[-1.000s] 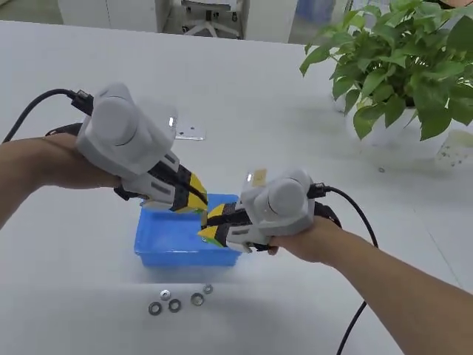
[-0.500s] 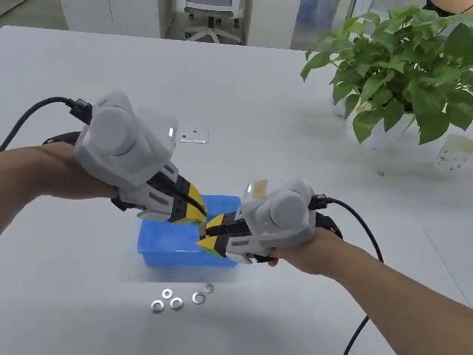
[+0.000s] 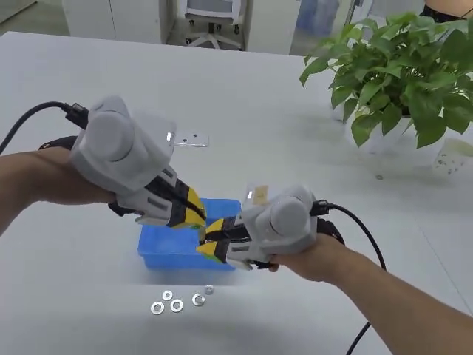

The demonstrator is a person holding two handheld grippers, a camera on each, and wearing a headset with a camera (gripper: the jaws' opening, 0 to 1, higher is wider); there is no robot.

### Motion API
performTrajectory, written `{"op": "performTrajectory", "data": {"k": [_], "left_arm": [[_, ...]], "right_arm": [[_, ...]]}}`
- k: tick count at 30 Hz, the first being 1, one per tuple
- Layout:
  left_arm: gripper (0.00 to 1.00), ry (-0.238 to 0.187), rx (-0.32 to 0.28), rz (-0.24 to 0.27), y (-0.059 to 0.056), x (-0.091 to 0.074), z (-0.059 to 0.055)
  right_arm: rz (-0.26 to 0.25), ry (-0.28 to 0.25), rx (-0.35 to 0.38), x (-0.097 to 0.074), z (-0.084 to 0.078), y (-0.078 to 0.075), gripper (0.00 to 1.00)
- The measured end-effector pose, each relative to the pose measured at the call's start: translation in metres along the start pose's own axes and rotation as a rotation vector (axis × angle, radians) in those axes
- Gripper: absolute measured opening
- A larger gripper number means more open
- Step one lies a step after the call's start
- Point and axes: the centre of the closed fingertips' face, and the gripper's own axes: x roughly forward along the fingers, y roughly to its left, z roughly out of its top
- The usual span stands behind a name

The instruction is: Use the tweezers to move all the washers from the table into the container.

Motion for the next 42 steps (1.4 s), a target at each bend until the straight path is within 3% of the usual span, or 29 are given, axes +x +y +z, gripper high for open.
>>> {"op": "performTrajectory", "data": {"k": [16,31,40,42], "left_arm": [[0.06,0.014,-0.004,-0.025,-0.019,0.002,-0.007],[0.06,0.018,-0.025,-0.055,-0.038,0.014,-0.017],[0.06,0.003,-0.043,-0.064,-0.042,0.019,-0.019],[0.06,0.016,-0.038,-0.066,-0.042,0.021,-0.022]], "right_arm": [[0.020,0.002,0.012,0.004,-0.007,0.020,0.12],[0.047,0.033,0.036,0.012,-0.029,0.041,0.12],[0.066,0.044,0.055,0.018,-0.039,0.052,0.11],[0.072,0.053,0.051,0.018,-0.041,0.055,0.12]]}}
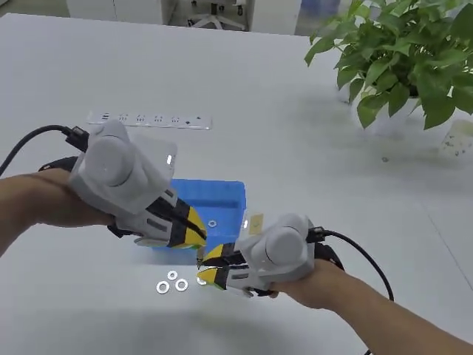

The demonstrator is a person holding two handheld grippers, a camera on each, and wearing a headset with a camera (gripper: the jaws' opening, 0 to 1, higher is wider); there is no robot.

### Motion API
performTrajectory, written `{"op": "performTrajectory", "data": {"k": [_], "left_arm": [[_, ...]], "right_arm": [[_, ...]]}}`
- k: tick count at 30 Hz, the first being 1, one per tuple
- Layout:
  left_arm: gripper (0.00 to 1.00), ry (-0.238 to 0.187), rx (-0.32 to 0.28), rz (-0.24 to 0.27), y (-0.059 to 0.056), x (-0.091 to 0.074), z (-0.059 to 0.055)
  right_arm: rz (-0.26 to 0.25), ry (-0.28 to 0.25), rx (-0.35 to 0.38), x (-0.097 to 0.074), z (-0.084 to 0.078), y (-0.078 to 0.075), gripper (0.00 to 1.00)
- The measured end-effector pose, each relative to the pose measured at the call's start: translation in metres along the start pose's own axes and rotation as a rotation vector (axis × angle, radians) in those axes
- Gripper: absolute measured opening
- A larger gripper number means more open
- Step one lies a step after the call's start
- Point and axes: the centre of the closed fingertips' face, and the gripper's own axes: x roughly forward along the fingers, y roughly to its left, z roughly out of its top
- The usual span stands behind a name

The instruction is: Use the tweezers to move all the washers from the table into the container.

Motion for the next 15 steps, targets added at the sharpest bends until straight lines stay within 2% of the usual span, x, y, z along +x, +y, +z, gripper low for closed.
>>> {"op": "performTrajectory", "data": {"k": [15], "left_arm": [[0.06,-0.019,-0.012,-0.011,-0.0047,0.0066,-0.0019]], "right_arm": [[-0.021,-0.005,0.012,-0.0024,-0.0028,-0.0046,0.14]]}}
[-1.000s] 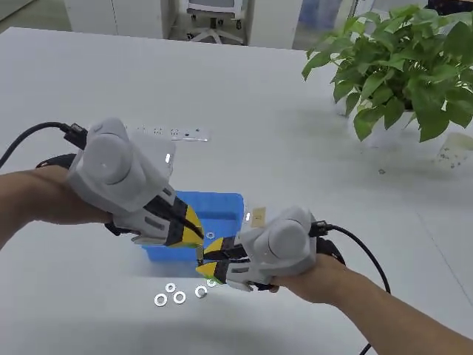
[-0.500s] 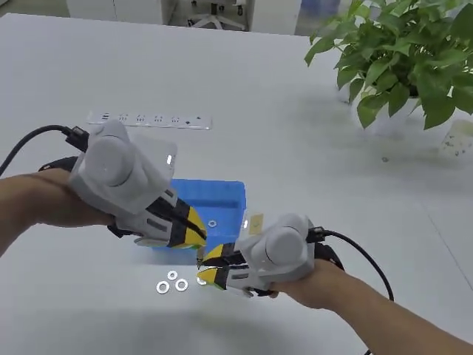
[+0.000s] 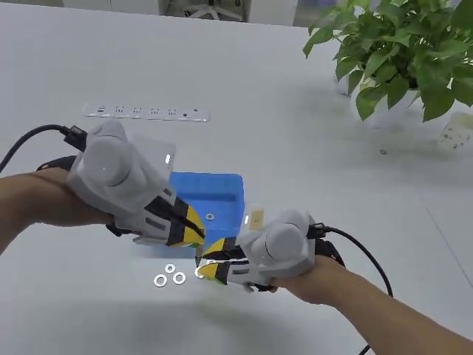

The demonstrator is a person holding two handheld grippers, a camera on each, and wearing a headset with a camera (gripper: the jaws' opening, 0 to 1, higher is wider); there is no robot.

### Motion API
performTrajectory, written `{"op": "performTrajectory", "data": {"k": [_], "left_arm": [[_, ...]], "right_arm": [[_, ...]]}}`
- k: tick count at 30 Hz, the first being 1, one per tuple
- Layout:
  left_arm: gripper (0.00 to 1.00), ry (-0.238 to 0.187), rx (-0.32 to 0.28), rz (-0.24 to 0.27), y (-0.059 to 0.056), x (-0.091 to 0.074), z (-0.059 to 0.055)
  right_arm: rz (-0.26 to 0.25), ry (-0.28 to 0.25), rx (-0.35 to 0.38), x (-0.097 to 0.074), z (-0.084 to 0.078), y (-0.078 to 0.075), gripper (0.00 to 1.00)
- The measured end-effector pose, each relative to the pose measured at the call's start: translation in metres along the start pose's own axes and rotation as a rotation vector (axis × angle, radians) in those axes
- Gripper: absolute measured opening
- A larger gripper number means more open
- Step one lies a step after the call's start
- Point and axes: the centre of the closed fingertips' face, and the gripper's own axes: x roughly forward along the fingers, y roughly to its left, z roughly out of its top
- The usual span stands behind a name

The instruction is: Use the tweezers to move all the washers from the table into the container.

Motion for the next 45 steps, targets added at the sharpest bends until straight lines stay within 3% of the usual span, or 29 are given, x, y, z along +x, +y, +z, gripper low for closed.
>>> {"op": "performTrajectory", "data": {"k": [16,27,33,45], "left_arm": [[0.06,-0.037,-0.041,-0.011,-0.006,0.003,-0.005],[0.06,-0.065,-0.050,-0.020,-0.007,0.004,-0.002],[0.06,-0.059,-0.047,-0.020,-0.007,0.004,-0.003],[0.06,-0.006,-0.028,-0.031,-0.012,0.005,-0.014]], "right_arm": [[0.017,-0.026,-0.013,0.004,0.005,0.004,0.15],[0.031,-0.050,-0.009,0.005,0.009,0.006,0.15],[0.033,-0.039,-0.021,0.005,0.006,0.007,0.12],[0.043,0.007,-0.067,0.011,-0.001,0.011,0.12]]}}
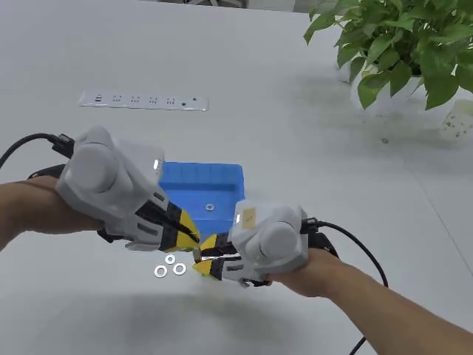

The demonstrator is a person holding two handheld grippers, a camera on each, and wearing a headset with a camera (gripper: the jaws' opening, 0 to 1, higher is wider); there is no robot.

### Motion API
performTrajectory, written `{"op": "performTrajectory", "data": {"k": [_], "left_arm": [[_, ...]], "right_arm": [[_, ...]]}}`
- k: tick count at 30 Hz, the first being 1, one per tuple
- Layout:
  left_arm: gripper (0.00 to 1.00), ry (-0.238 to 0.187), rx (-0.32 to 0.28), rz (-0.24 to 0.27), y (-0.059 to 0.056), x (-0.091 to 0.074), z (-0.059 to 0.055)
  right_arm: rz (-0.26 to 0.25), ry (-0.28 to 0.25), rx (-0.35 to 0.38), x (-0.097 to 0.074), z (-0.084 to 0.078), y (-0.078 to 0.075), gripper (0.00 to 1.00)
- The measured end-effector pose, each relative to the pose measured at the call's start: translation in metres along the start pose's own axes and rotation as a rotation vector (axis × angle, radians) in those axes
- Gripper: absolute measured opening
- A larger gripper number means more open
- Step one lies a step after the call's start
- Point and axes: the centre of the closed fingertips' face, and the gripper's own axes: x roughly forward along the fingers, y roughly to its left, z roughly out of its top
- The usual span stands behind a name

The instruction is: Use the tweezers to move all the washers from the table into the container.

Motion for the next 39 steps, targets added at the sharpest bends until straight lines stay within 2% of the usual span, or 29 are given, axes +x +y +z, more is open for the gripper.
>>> {"op": "performTrajectory", "data": {"k": [22,31,39], "left_arm": [[0.06,-0.001,0.000,0.014,0.009,0.003,0.001],[0.05,-0.004,-0.008,0.014,0.010,0.004,0.001],[0.05,0.004,-0.007,0.014,0.008,0.003,0.001]], "right_arm": [[-0.018,0.003,0.020,-0.002,-0.004,-0.007,0.12],[-0.012,0.008,0.056,-0.002,-0.005,-0.006,0.11],[-0.015,0.011,0.053,-0.002,-0.004,-0.006,0.11]]}}
